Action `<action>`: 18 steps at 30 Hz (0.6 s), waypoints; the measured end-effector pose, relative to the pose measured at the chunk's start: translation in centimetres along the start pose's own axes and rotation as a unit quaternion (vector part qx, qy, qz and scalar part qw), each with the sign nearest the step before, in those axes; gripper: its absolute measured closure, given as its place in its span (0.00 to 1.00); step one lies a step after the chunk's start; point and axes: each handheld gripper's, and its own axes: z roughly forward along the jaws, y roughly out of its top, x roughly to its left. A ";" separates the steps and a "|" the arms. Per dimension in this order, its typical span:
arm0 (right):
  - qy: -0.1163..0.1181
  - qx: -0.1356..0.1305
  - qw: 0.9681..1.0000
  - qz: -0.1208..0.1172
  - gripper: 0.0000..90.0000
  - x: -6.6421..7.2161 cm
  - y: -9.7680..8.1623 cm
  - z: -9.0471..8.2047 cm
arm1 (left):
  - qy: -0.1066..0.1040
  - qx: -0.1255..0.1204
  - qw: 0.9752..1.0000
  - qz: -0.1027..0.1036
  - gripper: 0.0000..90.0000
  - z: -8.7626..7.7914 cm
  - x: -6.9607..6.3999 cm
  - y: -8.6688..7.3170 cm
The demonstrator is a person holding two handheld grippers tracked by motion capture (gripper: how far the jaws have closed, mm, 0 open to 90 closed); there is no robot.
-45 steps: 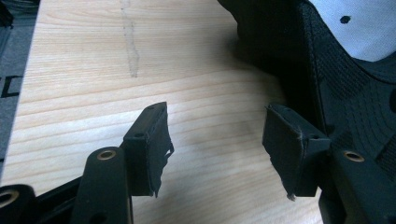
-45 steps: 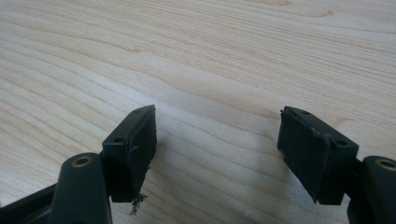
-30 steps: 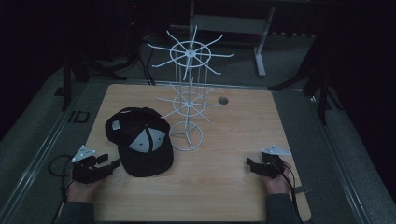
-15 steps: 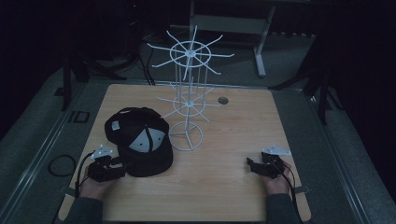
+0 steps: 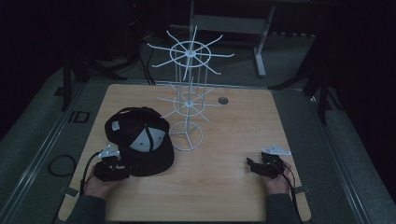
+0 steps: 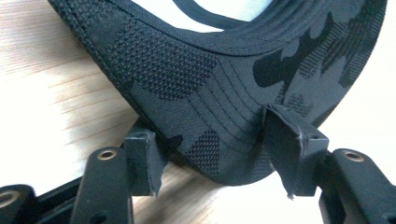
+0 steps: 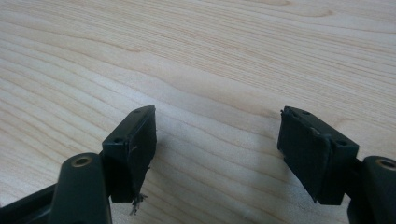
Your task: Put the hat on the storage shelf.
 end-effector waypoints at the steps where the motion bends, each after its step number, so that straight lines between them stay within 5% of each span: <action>1: 0.000 0.000 1.000 0.000 0.31 0.0 0.0 0.0 | -0.002 0.000 1.000 -0.003 0.50 0.0 0.0 0.1; 12: 0.000 0.000 1.000 -0.001 0.31 0.0 0.0 0.0 | -0.037 -0.003 0.999 0.009 0.71 -0.2 -0.9 1.1; 18: 0.000 -0.001 1.000 -0.002 0.31 0.0 0.0 0.0 | -0.083 -0.034 0.996 -0.016 0.82 -0.4 -0.8 1.3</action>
